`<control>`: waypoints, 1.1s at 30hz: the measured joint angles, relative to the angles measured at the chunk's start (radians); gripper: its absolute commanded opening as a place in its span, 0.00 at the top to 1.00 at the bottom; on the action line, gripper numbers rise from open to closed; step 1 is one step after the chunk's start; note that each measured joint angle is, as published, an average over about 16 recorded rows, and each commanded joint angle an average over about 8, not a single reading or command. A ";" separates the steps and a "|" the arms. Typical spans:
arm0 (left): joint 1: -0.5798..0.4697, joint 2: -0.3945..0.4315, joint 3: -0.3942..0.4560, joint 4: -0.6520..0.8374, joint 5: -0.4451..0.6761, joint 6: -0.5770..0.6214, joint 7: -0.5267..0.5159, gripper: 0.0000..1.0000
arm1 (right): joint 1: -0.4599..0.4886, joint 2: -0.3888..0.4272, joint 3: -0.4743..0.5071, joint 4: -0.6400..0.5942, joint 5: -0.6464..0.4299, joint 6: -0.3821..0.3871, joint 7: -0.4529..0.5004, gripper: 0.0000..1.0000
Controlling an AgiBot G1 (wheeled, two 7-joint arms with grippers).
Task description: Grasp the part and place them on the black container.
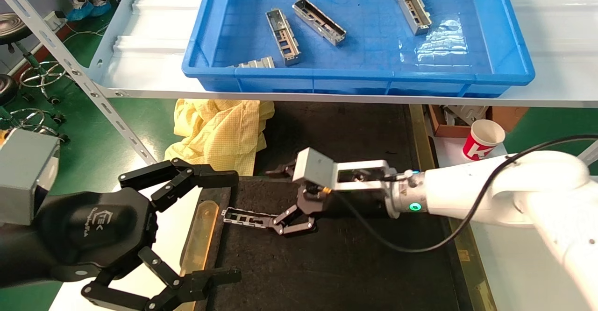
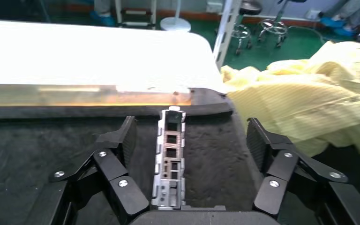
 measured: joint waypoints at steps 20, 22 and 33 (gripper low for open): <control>0.000 0.000 0.000 0.000 0.000 0.000 0.000 0.00 | -0.047 0.076 0.085 0.092 0.025 -0.042 0.065 0.00; 0.000 0.000 0.000 0.000 0.000 0.000 0.000 0.00 | -0.063 0.097 0.108 0.122 0.028 -0.050 0.083 0.00; 0.000 0.000 0.000 0.000 0.000 0.000 0.000 0.00 | -0.156 0.225 0.249 0.306 0.049 -0.096 0.198 0.00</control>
